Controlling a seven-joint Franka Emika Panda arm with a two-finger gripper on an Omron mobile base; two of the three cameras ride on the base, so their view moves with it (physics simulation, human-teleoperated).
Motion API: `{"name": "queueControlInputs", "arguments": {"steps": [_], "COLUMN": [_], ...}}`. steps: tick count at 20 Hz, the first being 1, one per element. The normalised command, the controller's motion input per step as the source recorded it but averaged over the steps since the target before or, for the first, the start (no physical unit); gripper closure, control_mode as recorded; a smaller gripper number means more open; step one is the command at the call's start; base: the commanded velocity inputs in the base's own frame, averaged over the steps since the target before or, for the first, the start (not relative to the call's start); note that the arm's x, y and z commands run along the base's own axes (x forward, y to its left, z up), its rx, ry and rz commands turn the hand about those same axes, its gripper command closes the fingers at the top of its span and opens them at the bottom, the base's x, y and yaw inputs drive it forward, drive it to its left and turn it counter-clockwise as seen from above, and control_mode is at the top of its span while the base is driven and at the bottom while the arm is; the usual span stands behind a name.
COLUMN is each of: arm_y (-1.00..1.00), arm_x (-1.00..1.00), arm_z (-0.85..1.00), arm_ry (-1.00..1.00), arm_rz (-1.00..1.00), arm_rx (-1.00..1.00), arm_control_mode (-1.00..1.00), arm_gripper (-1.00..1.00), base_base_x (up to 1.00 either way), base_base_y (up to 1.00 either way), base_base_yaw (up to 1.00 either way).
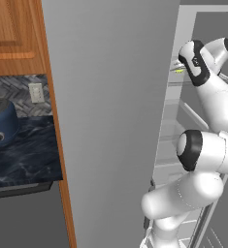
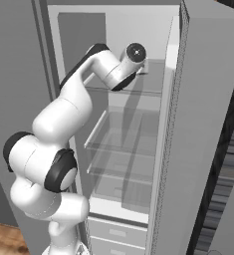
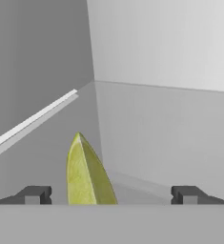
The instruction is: There is a bowl on the dining counter. Grab a lemon wedge from the fridge and place it in the bowl. Then get the liquor bottle and glass cup from the cabinet and place them next to the bowl.
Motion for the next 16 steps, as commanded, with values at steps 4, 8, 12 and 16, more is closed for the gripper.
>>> {"name": "queueControlInputs", "arguments": {"steps": [4, 8, 12, 16], "arm_y": [-0.04, 0.00, 0.00, 0.00], "arm_x": [0.00, 0.00, 0.00, 0.00], "arm_z": [-0.17, -0.23, -0.28, -0.32], "arm_ry": [0.00, 0.00, 0.00, 0.00], "arm_rz": [0.00, 0.00, 0.00, 0.00], "arm_rx": [0.00, 0.00, 0.00, 0.00], "arm_control_mode": [-1.00, -1.00, -1.00, -1.00], "arm_gripper": [-1.00, -1.00, 1.00, 1.00], "base_base_x": [0.00, 0.00, 0.00, 0.00], "base_base_y": [0.00, 0.00, 0.00, 0.00], "base_base_yaw": [0.00, 0.00, 0.00, 0.00]}}
